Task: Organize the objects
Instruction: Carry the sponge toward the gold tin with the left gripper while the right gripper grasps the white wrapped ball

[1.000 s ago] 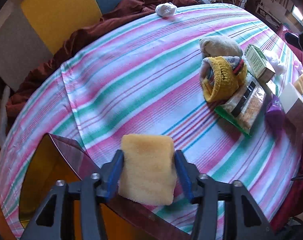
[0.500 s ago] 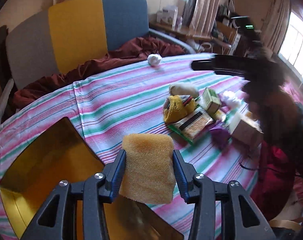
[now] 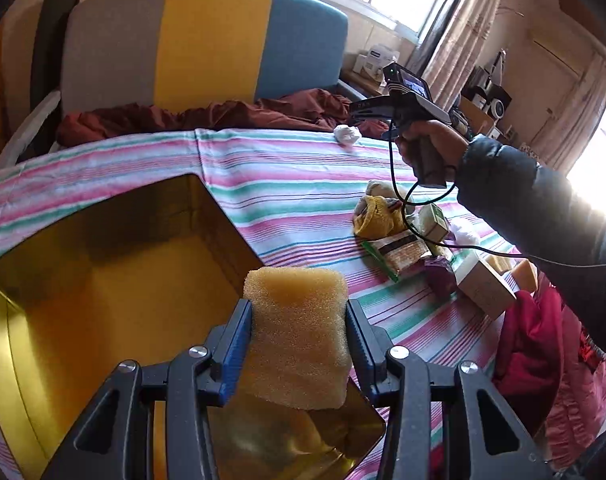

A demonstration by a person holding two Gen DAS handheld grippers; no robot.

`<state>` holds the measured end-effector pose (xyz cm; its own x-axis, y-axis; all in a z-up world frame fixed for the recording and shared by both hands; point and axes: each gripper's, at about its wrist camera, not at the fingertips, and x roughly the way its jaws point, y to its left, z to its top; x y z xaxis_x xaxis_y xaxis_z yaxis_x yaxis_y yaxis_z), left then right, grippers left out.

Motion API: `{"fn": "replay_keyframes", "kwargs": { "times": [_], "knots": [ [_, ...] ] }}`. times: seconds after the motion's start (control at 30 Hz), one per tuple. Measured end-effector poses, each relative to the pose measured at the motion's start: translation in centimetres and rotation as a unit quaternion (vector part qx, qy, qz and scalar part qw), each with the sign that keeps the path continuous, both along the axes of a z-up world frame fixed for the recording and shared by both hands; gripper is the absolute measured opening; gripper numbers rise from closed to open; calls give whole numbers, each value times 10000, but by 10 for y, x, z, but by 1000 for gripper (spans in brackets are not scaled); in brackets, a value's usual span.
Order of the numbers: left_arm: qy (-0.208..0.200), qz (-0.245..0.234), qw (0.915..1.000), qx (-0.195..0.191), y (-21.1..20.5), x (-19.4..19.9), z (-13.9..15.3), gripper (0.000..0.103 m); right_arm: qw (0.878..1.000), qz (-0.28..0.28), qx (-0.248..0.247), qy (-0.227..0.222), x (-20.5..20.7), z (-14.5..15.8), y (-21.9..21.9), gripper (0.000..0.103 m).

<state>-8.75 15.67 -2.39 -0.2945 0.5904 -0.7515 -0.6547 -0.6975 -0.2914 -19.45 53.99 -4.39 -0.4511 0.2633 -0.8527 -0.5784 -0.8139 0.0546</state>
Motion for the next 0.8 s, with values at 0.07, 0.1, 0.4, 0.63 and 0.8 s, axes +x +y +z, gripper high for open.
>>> {"fn": "replay_keyframes", "kwargs": {
  "times": [0.07, 0.1, 0.4, 0.63, 0.8],
  "knots": [
    [-45, 48, 10000, 38, -3, -3, -4, 46, 9999, -39, 8, -107, -13, -8, 5, 79],
    [-71, 61, 9999, 62, -4, -4, -5, 46, 9999, -46, 38, -138, -18, -11, 6, 79],
    [-248, 53, 9996, 77, -1, 0, -13, 46, 9985, 201, 111, -489, -37, -39, 5, 34],
    [-322, 174, 9992, 183, -5, 8, -12, 46, 9857, 1401, -166, -924, -2, -40, -39, 34],
    [-190, 292, 9991, 248, -9, 22, 0, 46, 9682, 2144, -63, -1286, 37, -40, -77, 34]
  ]
}}
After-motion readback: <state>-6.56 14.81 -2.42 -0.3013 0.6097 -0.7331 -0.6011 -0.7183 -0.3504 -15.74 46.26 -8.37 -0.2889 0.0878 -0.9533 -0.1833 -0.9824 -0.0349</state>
